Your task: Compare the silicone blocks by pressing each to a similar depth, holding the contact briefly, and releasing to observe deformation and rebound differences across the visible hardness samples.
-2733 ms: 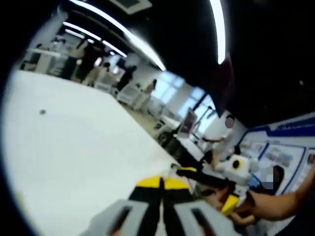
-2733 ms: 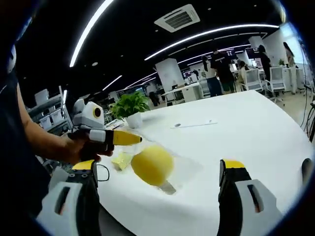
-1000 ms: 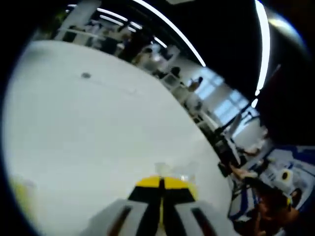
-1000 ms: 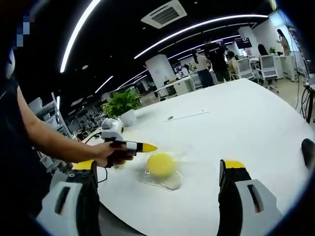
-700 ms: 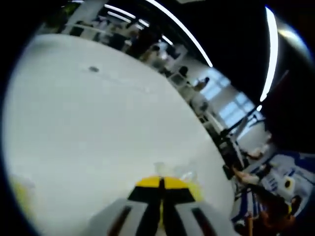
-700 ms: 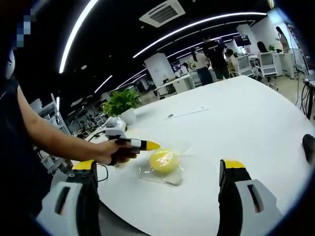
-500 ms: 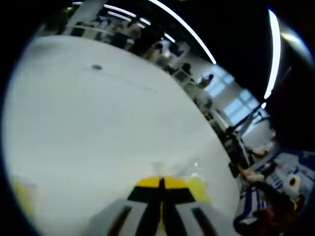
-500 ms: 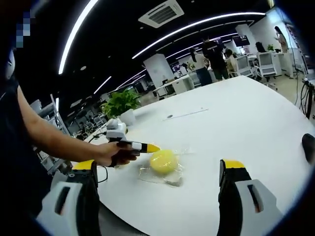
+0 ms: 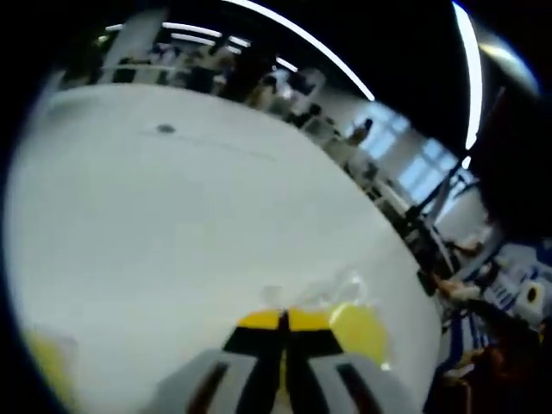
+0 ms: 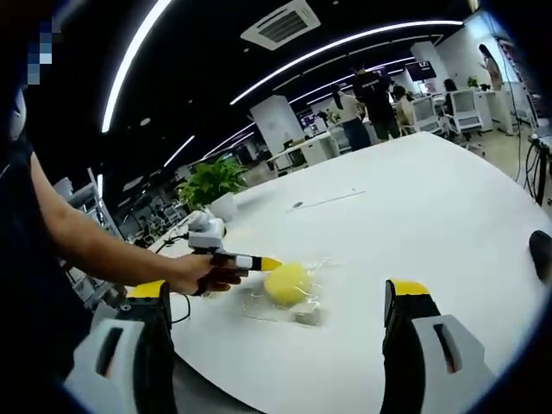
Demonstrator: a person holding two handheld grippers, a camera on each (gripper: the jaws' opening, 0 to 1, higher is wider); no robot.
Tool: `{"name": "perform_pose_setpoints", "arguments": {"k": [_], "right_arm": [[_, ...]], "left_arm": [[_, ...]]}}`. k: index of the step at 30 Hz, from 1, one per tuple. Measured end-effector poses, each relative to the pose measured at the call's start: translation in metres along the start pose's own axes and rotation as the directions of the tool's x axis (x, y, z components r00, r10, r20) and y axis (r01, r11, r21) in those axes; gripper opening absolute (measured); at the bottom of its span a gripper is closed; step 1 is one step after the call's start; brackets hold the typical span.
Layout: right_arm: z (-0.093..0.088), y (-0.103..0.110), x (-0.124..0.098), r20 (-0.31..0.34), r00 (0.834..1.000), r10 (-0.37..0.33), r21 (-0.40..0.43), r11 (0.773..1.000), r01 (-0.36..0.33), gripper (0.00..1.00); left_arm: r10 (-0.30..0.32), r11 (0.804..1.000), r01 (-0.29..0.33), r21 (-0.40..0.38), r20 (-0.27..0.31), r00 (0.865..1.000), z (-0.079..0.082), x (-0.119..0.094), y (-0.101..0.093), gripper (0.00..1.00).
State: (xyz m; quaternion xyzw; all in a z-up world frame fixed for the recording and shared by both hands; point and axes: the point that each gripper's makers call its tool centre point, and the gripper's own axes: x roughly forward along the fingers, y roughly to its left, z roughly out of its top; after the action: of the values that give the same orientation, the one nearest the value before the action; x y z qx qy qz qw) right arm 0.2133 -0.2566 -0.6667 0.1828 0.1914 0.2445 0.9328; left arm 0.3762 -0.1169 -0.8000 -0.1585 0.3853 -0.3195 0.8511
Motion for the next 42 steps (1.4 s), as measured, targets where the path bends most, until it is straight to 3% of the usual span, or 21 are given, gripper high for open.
{"name": "perform_pose_setpoints", "arguments": {"k": [5,8,10,14,16,20,24,27,30,32,35,39,42], "right_arm": [[0.001,0.001,-0.001,0.002,1.000,-0.001,0.000,1.000,0.001,0.96],[0.001,0.001,-0.002,0.005,1.000,-0.004,-0.003,1.000,0.004,0.96],[0.001,0.000,-0.002,0.005,1.000,-0.005,-0.004,1.000,0.005,0.96],[-0.001,0.002,-0.001,-0.005,1.000,-0.002,-0.005,1.000,0.002,0.96],[-0.001,0.002,0.001,-0.009,1.000,-0.006,-0.014,1.000,0.006,0.96],[0.009,0.001,0.003,0.032,0.999,-0.031,-0.011,0.999,0.032,0.96],[0.013,0.002,0.006,0.038,0.997,-0.070,-0.055,0.996,0.072,0.96],[0.010,-0.003,0.010,0.012,0.995,-0.102,-0.089,0.991,0.103,0.96],[0.016,-0.001,0.014,0.031,0.991,-0.127,-0.087,0.988,0.130,0.96],[0.020,0.001,0.018,0.044,0.988,-0.145,-0.105,0.983,0.149,0.96],[0.022,0.007,0.025,0.043,0.990,-0.134,-0.123,0.983,0.138,0.96],[0.023,0.017,0.032,0.025,0.993,-0.113,-0.150,0.982,0.116,0.96],[0.024,0.022,0.035,0.026,0.993,-0.112,-0.162,0.980,0.115,0.96]], "left_arm": [[0.017,0.998,-0.017,0.060,0.004,1.000,0.000,0.001,0.003,0.02],[0.028,0.996,-0.029,0.080,0.013,1.000,0.002,-0.001,0.006,0.09],[0.038,0.997,-0.040,0.061,0.022,0.999,0.006,-0.003,0.012,0.18],[-0.014,0.994,0.003,0.108,0.107,0.994,0.028,-0.014,0.003,0.42],[-0.047,0.995,0.035,0.095,0.132,0.990,0.038,-0.017,-0.003,0.67],[-0.133,0.984,0.108,0.142,0.178,0.975,0.058,-0.034,-0.023,0.98],[-0.175,0.955,0.119,0.270,0.193,0.966,0.076,-0.063,-0.033,1.00],[-0.217,0.948,0.156,0.276,0.205,0.955,0.088,-0.086,-0.036,1.00],[-0.238,0.949,0.176,0.262,0.229,0.944,0.096,-0.115,-0.035,1.00],[-0.249,0.939,0.171,0.300,0.246,0.937,0.103,-0.133,-0.032,1.00],[-0.235,0.923,0.136,0.361,0.247,0.940,0.106,-0.153,-0.020,1.00],[-0.210,0.922,0.110,0.371,0.242,0.947,0.105,-0.177,-0.002,1.00],[-0.197,0.904,0.074,0.421,0.255,0.947,0.105,-0.197,0.010,1.00]]}}
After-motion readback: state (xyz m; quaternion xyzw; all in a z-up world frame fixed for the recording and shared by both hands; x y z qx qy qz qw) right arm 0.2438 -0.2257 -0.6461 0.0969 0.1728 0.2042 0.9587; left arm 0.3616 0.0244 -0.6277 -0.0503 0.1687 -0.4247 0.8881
